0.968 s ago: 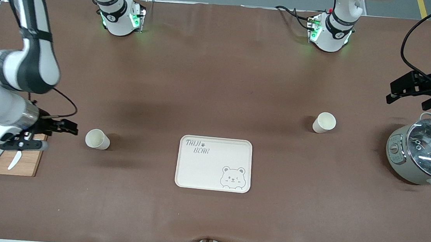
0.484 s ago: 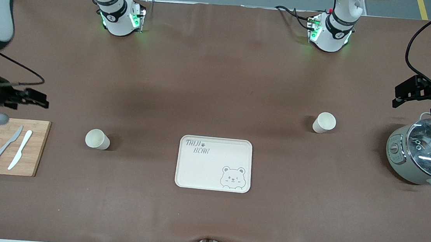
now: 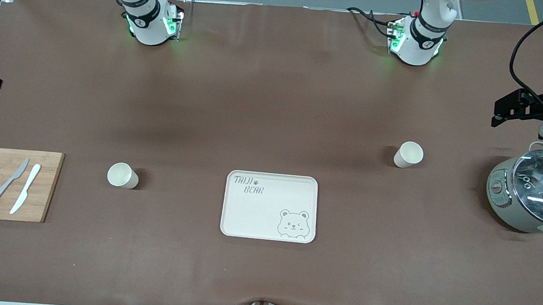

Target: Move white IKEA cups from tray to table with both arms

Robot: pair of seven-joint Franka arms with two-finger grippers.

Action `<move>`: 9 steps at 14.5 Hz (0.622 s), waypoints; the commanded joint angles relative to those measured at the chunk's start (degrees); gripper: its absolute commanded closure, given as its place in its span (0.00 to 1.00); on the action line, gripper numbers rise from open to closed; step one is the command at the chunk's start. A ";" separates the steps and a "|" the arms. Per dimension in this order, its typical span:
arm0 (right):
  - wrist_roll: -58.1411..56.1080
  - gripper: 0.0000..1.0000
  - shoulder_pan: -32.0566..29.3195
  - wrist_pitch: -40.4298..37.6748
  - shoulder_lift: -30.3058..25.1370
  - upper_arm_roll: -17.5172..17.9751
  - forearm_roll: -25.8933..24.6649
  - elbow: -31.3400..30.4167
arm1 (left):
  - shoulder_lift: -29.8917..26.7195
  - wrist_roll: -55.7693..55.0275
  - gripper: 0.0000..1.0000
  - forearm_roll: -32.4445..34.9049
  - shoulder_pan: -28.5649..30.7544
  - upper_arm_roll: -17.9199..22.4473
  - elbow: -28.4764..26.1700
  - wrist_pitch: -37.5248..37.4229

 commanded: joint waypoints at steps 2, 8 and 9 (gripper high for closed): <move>-0.78 0.00 -0.98 0.15 -0.02 1.11 -0.85 -0.91 | 0.93 0.36 0.00 1.95 -0.26 -0.25 1.65 -2.05; -0.78 0.00 -0.80 0.06 0.06 1.19 -0.76 -0.83 | 0.75 0.01 0.00 2.75 -0.35 -0.34 1.65 -2.23; -0.78 0.00 -0.71 0.06 0.06 1.28 -0.76 -0.83 | 0.75 -0.08 0.00 2.66 -0.35 -0.34 1.65 -2.23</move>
